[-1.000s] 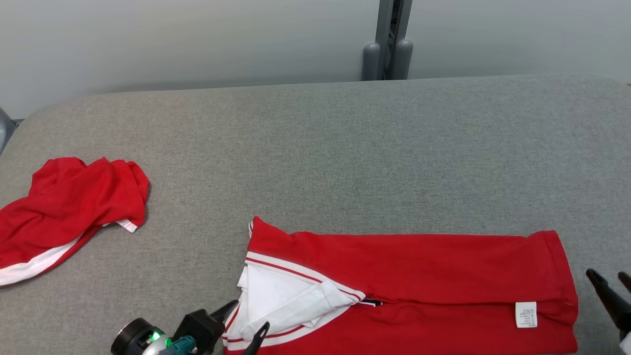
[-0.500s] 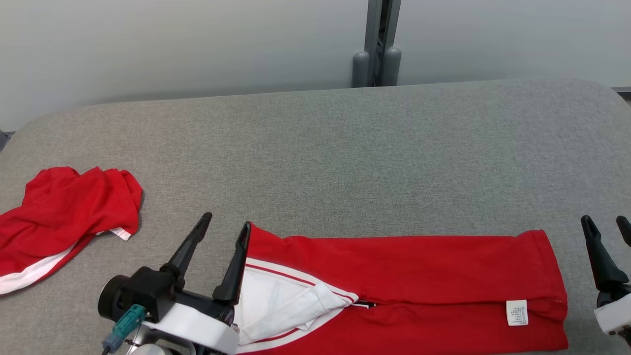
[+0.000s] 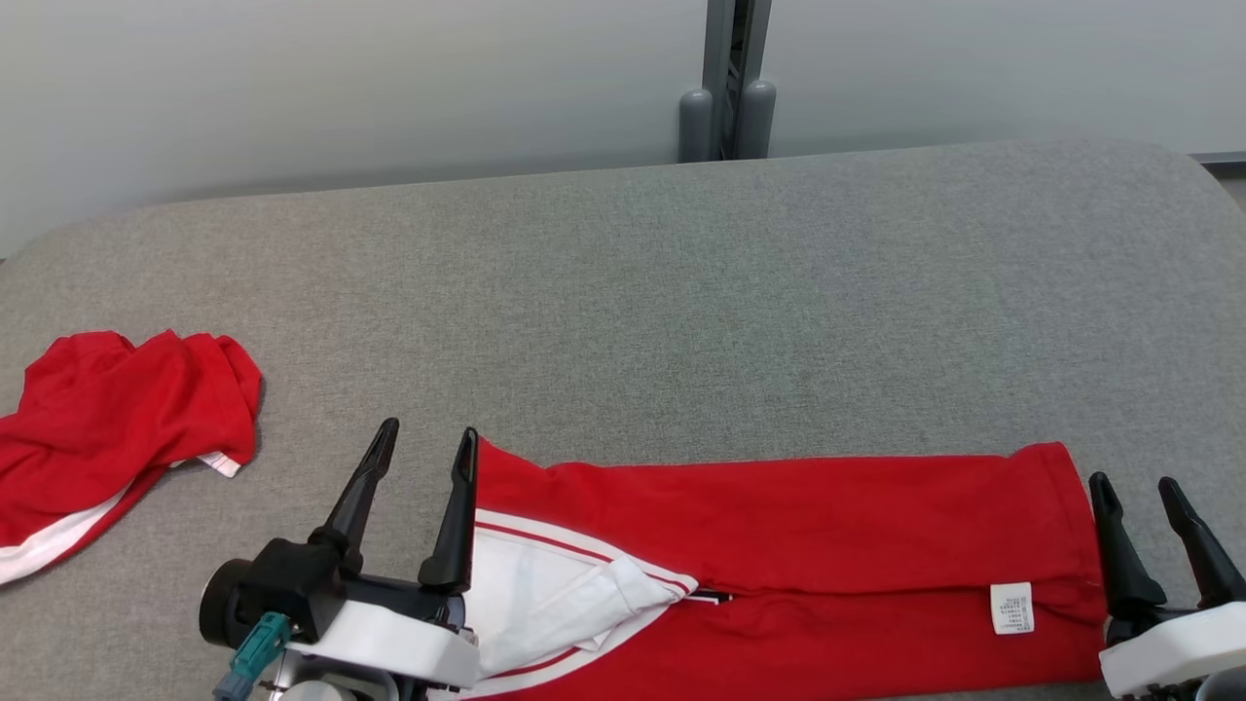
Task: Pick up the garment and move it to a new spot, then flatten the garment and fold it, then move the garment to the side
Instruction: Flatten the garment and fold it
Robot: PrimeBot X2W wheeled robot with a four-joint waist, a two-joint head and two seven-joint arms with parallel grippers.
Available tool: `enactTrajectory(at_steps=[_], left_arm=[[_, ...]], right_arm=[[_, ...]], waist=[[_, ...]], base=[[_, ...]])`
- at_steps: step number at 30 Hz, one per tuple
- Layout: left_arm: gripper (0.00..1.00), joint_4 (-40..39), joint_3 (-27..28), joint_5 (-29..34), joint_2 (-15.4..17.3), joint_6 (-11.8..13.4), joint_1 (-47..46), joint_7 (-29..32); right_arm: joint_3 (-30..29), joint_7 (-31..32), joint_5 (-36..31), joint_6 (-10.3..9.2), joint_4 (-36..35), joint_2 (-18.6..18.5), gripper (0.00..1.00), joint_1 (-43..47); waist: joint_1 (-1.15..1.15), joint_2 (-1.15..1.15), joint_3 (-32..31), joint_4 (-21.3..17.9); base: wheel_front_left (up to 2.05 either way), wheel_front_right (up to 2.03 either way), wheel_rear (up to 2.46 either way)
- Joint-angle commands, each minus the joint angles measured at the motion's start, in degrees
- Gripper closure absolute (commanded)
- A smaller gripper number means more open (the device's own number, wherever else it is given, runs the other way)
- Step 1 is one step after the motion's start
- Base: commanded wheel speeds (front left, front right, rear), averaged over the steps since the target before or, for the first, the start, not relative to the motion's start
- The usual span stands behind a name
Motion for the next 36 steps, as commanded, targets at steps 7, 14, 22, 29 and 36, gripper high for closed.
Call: enactTrajectory(at_steps=[7, 14, 22, 29, 36], left_arm=[[0.0, 1.06, 3.92, 4.45, -2.32, -3.35, 0.89, -0.19], [0.0, 1.44, 4.82, 6.36, -3.5, -5.11, 0.96, -0.19], [0.0, 1.5, 5.18, 7.8, -3.99, -6.11, 0.74, -0.2], [0.0, 1.38, 5.68, 8.3, -4.24, -6.59, -0.01, -0.2], [0.0, 1.57, 6.02, 8.65, -4.36, -6.8, -0.41, -0.2]], right_arm=[[-0.31, 0.26, 0.76, -0.02, 4.07, 0.52, 0.0, 0.04], [-0.09, 0.18, 3.24, -0.02, 9.74, 1.74, 0.0, -0.84], [0.56, 0.23, 8.51, -0.02, 15.44, 2.91, 0.0, -2.84], [3.26, 0.34, 11.17, -0.02, 19.99, 2.84, 0.0, -4.67], [7.55, 0.4, 14.03, -0.02, 21.69, 3.03, 0.0, -5.73]], waist=[[0.0, 0.0, 0.43, 0.43], [0.0, 0.0, 0.61, 1.11], [0.0, 0.0, 1.45, 1.87], [0.0, 0.0, 2.3, 2.53], [0.0, 0.0, 2.82, 2.74]], base=[[0.0, 0.0, 0.0], [0.0, 0.0, 0.0], [0.0, 0.0, 0.0], [0.0, 0.0, 0.0], [0.0, 0.0, 0.0]])
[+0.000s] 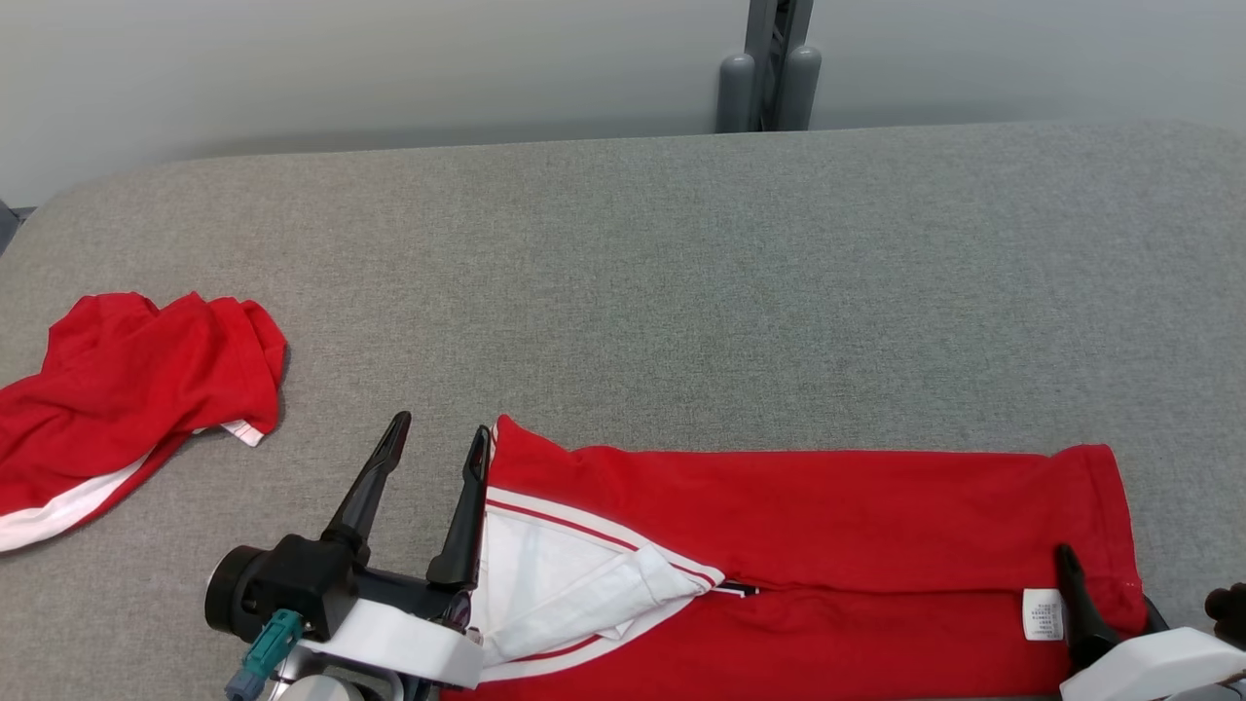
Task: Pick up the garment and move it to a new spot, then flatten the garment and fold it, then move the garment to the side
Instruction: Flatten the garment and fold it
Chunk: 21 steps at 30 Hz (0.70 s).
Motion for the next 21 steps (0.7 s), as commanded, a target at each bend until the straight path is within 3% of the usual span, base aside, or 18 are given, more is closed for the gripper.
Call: enactTrajectory(at_steps=[1, 2, 3, 4, 21], left_arm=[[0.0, 0.15, 0.27, 0.43, 0.1, -0.14, -0.63, -0.19], [0.0, 0.21, 0.3, 0.45, 0.1, -0.15, -0.71, -0.19], [0.0, 0.25, 0.36, 0.47, 0.09, -0.16, -0.8, -0.19], [0.0, 0.25, 0.44, 0.48, 0.09, -0.17, -0.88, -0.19], [0.0, 0.1, 0.43, 0.28, 0.05, -0.28, -1.37, -0.19]], right_arm=[[1.31, 0.41, 0.65, -0.02, 0.88, 0.36, 0.17, 0.04], [1.88, 0.45, 0.97, -0.02, 1.07, 0.22, 0.59, -0.05], [2.37, 0.43, 1.21, -0.02, 1.27, 0.02, 0.92, -0.18], [2.74, 0.38, 1.38, -0.02, 1.42, -0.21, 1.0, -0.3], [0.49, -0.25, 1.15, -0.08, 2.58, -5.44, 1.0, -3.62]], waist=[[0.0, 0.0, 0.03, 0.01], [0.0, 0.0, 0.06, 0.02], [0.0, 0.0, 0.08, 0.01], [0.0, 0.0, 0.07, 0.0], [0.0, 0.0, 0.58, -0.56]], base=[[0.0, 0.0, 0.0], [0.0, 0.0, 0.0], [0.0, 0.0, 0.0], [0.0, 0.0, 0.0], [0.0, 0.0, 0.0]])
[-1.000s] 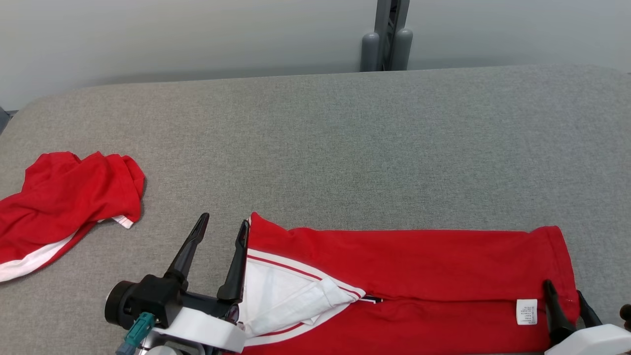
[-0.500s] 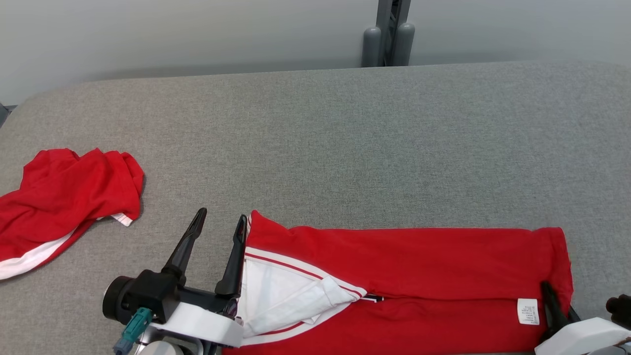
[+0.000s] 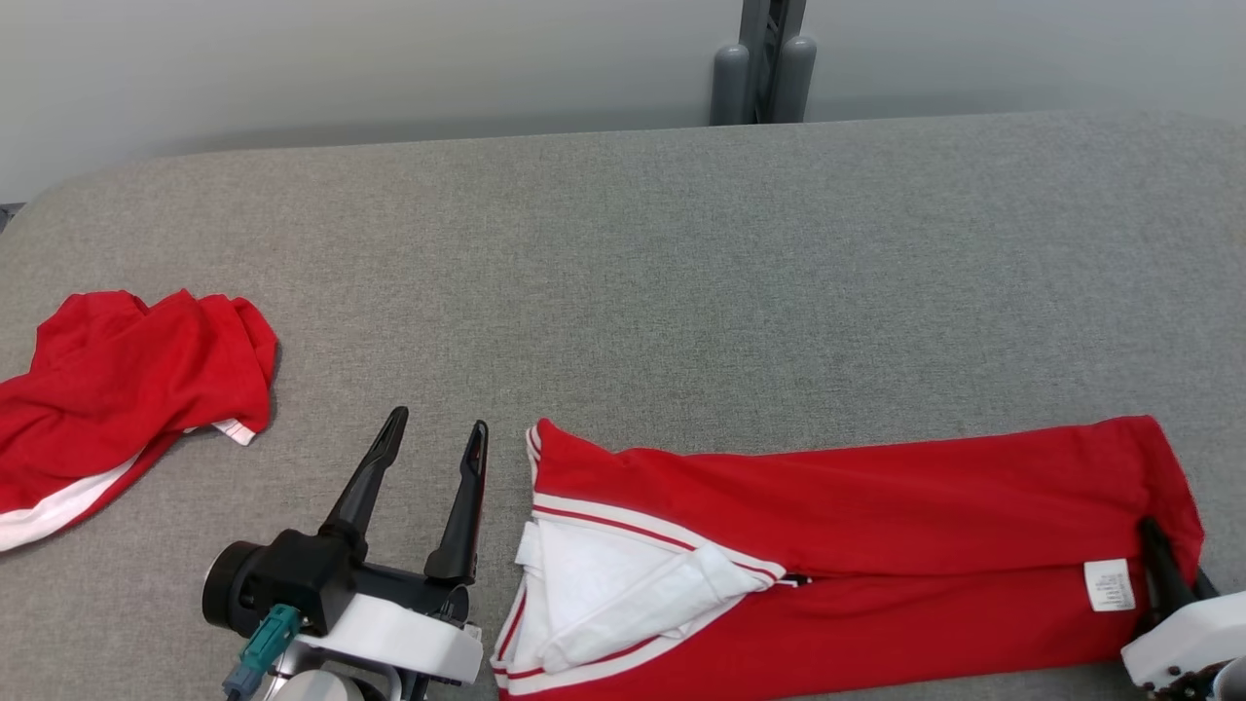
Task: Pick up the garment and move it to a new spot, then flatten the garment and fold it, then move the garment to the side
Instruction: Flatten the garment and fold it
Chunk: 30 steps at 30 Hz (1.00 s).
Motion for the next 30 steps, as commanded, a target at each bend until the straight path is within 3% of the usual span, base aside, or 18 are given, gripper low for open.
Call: enactTrajectory(at_steps=[1, 11, 18, 24, 30], left_arm=[[0.0, -0.14, 0.1, 0.29, 0.16, -0.21, -1.04, -0.19], [0.0, 0.55, 0.29, -0.6, 0.17, -0.14, -0.85, -0.19], [0.0, 1.59, -1.01, -3.01, 0.15, 1.36, 0.5, -0.19], [0.0, 1.38, -2.02, -4.47, 0.17, 2.68, 2.17, -0.19], [0.0, 0.64, -1.96, -5.24, 0.19, 3.75, 3.14, -0.19]], right_arm=[[-0.41, -0.09, -0.31, -0.16, 0.25, -0.9, 1.0, -0.7], [-2.48, -0.1, -2.01, -0.15, 4.66, -7.02, 1.0, -4.69], [1.46, 1.31, -0.7, -0.11, 4.27, -6.58, 1.0, -3.61], [5.84, 4.42, 1.73, -0.1, -1.84, -6.17, 1.0, -2.0], [9.33, 8.81, 3.96, -0.1, -13.16, -4.2, 1.0, -0.76]], waist=[[0.0, 0.0, 0.07, 0.0], [0.0, 0.0, -0.3, 0.03], [0.0, 0.0, -3.69, -0.62], [0.0, 0.0, -6.55, -1.89], [0.0, 0.0, -7.4, -4.02]], base=[[0.0, 0.0, 0.0], [0.0, 0.0, 0.0], [0.0, 0.0, 0.0], [0.0, 0.0, 0.0], [0.0, 0.0, 0.0]])
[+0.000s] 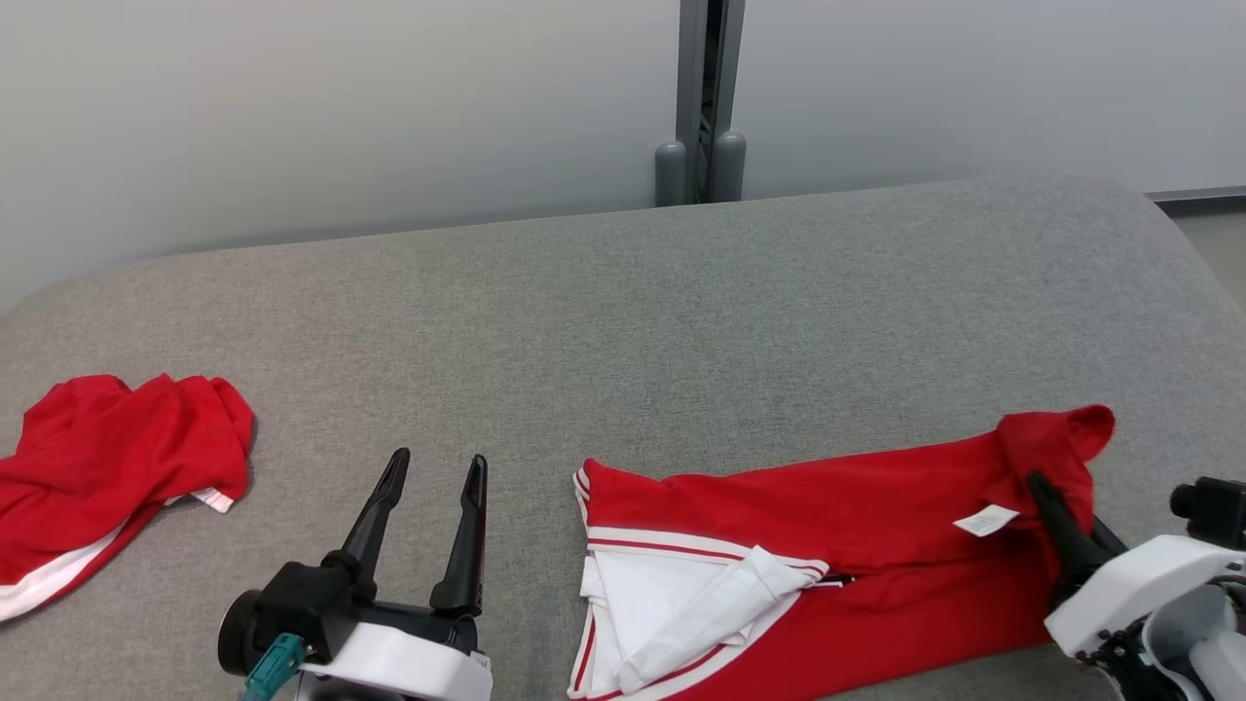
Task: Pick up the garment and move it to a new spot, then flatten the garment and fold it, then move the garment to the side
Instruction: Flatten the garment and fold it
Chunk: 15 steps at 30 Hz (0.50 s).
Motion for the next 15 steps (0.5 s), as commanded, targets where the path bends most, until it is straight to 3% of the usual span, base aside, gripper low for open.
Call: enactTrajectory(at_steps=[1, 9, 15], left_arm=[[0.0, -0.3, 0.07, -0.24, 0.23, 0.42, 0.49, -0.19], [0.0, -0.54, -0.2, -0.7, 0.22, 0.62, -0.4, -0.19], [0.0, -0.3, -0.09, -0.73, 0.22, 0.37, -0.49, -0.19]], right_arm=[[0.22, 1.44, 1.07, -0.02, -2.85, 1.09, 1.0, 0.61], [0.79, 8.31, -0.35, -0.02, -13.94, 7.69, 1.0, 2.25], [1.43, 13.64, -3.22, -0.02, -20.77, 14.99, 1.0, 3.93]], waist=[[0.0, 0.0, -0.15, -0.78], [0.0, 0.0, 0.21, -1.33], [0.0, 0.0, 0.23, -0.38]], base=[[0.0, 0.0, 0.0], [0.0, 0.0, 0.0], [0.0, 0.0, 0.0]])
